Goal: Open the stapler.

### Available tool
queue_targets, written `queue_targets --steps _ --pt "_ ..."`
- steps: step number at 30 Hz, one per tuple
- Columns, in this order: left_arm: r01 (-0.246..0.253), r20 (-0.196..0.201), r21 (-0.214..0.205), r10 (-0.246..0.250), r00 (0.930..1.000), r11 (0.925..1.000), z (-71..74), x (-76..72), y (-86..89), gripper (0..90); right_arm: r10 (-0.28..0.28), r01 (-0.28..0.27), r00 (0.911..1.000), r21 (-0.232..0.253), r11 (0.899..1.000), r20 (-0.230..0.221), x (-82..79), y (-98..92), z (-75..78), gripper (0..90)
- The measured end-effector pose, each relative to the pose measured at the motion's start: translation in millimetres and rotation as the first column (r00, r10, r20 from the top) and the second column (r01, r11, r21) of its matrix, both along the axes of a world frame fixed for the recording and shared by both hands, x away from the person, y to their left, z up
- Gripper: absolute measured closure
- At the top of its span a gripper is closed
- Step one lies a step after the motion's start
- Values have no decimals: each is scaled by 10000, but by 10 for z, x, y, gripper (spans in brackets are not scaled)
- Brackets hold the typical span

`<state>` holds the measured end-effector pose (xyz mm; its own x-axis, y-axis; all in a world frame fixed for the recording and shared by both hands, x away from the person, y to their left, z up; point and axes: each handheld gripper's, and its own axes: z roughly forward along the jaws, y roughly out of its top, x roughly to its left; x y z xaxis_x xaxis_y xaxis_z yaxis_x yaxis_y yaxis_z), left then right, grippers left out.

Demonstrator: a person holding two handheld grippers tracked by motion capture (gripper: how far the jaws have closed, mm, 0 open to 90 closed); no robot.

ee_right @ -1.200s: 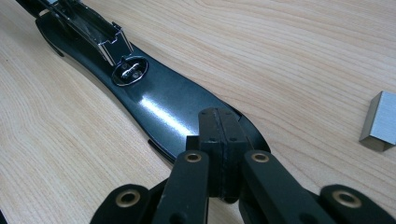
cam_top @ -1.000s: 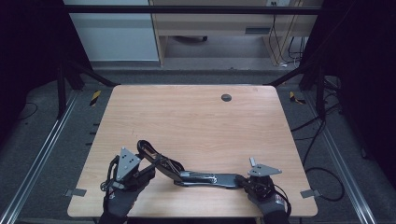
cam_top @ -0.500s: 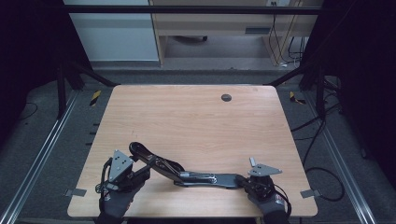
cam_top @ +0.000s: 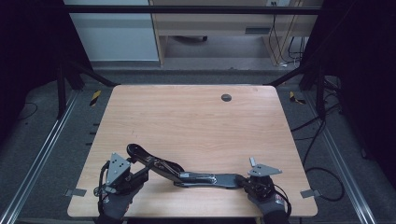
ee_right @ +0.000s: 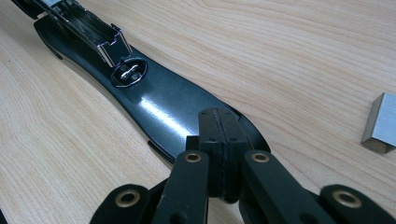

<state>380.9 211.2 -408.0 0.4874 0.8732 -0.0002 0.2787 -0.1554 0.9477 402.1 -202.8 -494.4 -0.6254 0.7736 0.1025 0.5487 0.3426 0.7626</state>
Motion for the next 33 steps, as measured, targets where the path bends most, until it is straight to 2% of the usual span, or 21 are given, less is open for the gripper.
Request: queue_targets --steps 4,7,8,12,13,17,19,29,33 --pt "35 -12 -68 -36 10000 10000 -11 7 17 487 7 -7 10000 27 10000 -1 2 0 -2 900" --pt "-14 77 110 13 10000 9999 -5 -4 8 474 45 -45 10000 28 10000 6 9 -7 -4 900" --pt "-55 167 210 51 9998 9998 -5 -8 4 466 55 -55 10000 81 10000 -30 10 -12 -3 900" --pt "-44 131 158 42 9999 9999 2 -8 31 416 28 -28 10000 73 10000 -18 10 -18 1 887" --pt "-15 70 153 14 10000 9999 5 -15 49 403 24 -24 10000 -14 10000 16 14 -25 2 886" --pt "9 -120 119 -8 9999 9999 15 -36 129 355 -19 16 9999 246 9997 153 2 -44 32 889" --pt "16 -48 207 -15 10000 9998 19 -67 175 335 -40 34 9997 280 9996 226 -5 -49 43 889" --pt "204 -108 343 -201 9997 9992 -13 -189 350 312 -98 88 9993 278 9996 349 -12 -63 68 888" --pt "129 -183 425 -121 9998 9990 -59 -203 397 298 -266 254 9989 322 9992 386 -10 -93 80 881"
